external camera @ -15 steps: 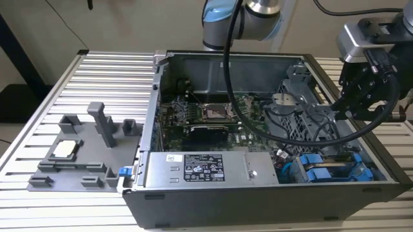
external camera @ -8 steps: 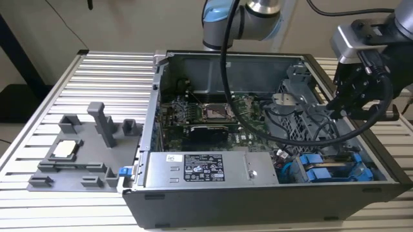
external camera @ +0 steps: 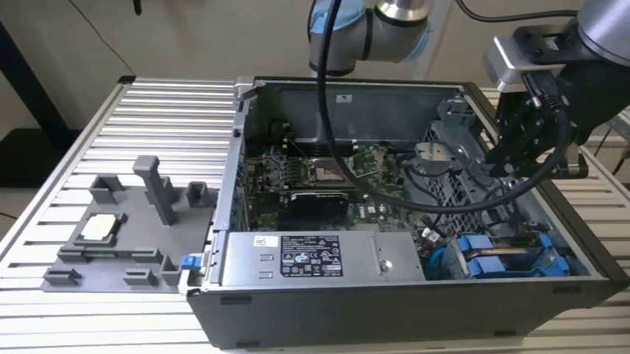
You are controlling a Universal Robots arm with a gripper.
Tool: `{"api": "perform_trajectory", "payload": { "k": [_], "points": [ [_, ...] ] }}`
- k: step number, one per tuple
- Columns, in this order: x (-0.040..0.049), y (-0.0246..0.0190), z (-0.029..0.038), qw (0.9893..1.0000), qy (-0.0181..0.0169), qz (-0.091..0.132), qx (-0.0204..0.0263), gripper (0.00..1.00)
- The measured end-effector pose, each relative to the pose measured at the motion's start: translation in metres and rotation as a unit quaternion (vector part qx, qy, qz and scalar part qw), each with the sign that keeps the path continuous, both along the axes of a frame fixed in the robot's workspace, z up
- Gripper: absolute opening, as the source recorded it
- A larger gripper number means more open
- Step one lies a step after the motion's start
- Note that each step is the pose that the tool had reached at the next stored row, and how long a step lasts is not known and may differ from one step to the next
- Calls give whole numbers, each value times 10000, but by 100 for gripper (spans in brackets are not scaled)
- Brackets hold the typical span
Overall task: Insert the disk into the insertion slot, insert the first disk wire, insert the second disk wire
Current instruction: 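Insert the first disk wire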
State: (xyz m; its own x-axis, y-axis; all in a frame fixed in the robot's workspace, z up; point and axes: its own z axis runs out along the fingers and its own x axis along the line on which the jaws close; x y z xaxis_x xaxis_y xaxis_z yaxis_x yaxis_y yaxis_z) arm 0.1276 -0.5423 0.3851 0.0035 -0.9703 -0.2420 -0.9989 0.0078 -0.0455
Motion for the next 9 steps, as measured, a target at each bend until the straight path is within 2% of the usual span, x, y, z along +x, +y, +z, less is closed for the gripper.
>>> {"api": "perform_trajectory", "payload": {
  "k": [3,7,9],
  "points": [
    [-60,2,0,10000,-4,20,0,27],
    [-169,21,-1,10000,-40,25,0,27],
    [-206,24,-2,10000,-43,44,1,27]
  ]
}}
